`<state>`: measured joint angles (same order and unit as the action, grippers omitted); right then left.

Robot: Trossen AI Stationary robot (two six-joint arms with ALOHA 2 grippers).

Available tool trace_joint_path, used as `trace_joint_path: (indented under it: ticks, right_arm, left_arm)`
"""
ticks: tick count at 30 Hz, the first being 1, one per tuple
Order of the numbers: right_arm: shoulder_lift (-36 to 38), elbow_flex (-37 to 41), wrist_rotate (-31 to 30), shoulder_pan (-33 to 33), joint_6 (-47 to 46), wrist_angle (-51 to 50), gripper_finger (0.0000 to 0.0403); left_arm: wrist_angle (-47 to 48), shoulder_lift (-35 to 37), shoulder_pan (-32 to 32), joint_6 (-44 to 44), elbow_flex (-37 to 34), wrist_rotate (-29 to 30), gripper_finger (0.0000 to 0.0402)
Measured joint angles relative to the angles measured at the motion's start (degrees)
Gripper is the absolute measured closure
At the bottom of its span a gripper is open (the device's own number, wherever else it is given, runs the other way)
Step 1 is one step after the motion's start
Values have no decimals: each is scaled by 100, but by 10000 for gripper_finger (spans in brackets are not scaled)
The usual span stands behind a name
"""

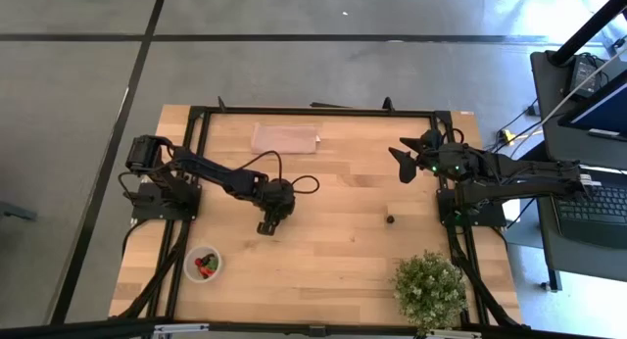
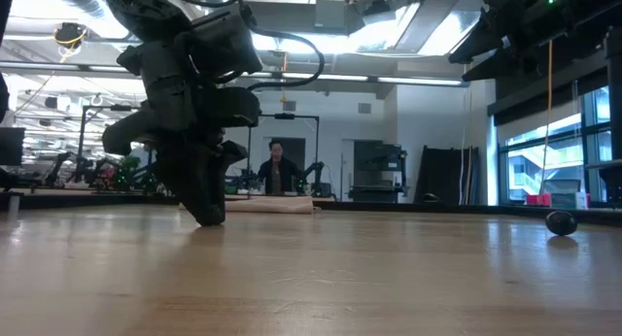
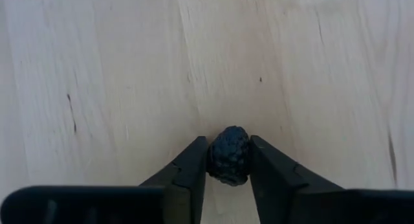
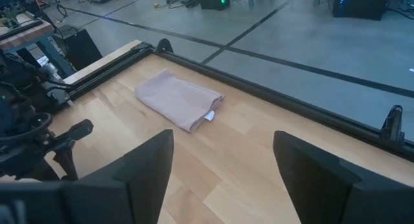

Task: Pick and placing Produce into tupperware
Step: Put the blackberry into the transparent bin

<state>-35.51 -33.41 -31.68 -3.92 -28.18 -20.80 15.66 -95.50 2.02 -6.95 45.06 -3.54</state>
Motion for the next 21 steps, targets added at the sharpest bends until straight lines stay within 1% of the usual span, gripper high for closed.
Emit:
trace_joint_path:
  ticks: [5, 7, 10, 13, 15, 17, 21]
  right_arm:
    - [0, 0, 2, 0, 0, 0, 135]
    - [0, 0, 22, 0, 3, 0, 135]
    - [0, 0, 31, 0, 15, -2, 135]
    - [0, 0, 31, 0, 24, -2, 135]
    - [0, 0, 31, 0, 38, -2, 135]
    - [0, 0, 31, 0, 39, -4, 135]
    - [0, -2, 32, 0, 42, -2, 135]
  left_arm:
    - [-5, -2, 4, 273, 0, 64, 291]
    - [-10, -2, 4, 428, 0, 67, 296]
    - [-11, 15, -2, 611, -1, 8, 316]
    - [15, 94, -2, 772, -16, -19, 318]
    - [200, 289, -2, 896, -51, -62, 318]
    - [157, 549, -2, 1011, -35, -76, 318]
    - [708, 1372, -2, 1527, -28, -76, 317]
